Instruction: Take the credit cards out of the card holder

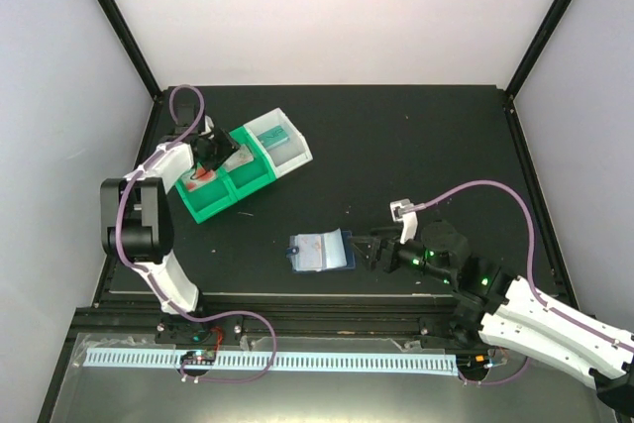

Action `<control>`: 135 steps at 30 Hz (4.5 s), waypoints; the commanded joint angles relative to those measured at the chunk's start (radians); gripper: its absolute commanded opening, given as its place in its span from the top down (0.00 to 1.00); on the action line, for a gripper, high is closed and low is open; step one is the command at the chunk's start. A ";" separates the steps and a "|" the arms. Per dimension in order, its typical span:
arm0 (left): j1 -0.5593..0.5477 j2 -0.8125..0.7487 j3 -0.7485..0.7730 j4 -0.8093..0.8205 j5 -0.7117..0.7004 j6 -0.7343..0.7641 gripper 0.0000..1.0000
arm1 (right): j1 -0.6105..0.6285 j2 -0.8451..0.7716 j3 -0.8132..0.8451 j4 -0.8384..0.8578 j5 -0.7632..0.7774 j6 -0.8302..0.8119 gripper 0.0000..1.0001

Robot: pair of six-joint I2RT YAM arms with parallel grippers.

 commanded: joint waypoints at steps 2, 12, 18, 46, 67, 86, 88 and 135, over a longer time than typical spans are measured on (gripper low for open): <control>0.010 -0.107 0.042 -0.031 -0.022 0.045 0.43 | -0.001 0.004 0.009 -0.013 -0.023 0.003 0.00; 0.009 -0.303 -0.073 -0.056 0.108 0.128 0.16 | -0.001 -0.013 0.001 -0.061 -0.009 0.018 0.00; 0.007 -0.442 -0.188 -0.096 0.242 0.238 0.01 | -0.001 0.024 0.002 -0.064 0.000 0.019 0.00; -0.279 -0.931 -0.724 0.032 0.432 0.167 0.03 | 0.012 0.629 0.090 0.253 -0.086 0.068 0.74; -0.352 -0.995 -0.905 0.211 0.452 0.003 0.02 | 0.022 0.998 0.231 0.270 -0.061 0.040 0.75; -0.383 -1.129 -0.970 0.273 0.458 -0.136 0.02 | 0.023 1.051 0.159 0.307 -0.047 0.084 0.94; -0.393 -1.132 -0.972 0.296 0.458 -0.155 0.01 | 0.023 1.046 0.133 0.355 -0.067 0.095 0.95; -0.612 -0.550 -0.893 0.682 0.287 -0.201 0.01 | 0.023 1.062 0.007 0.666 -0.206 0.150 0.97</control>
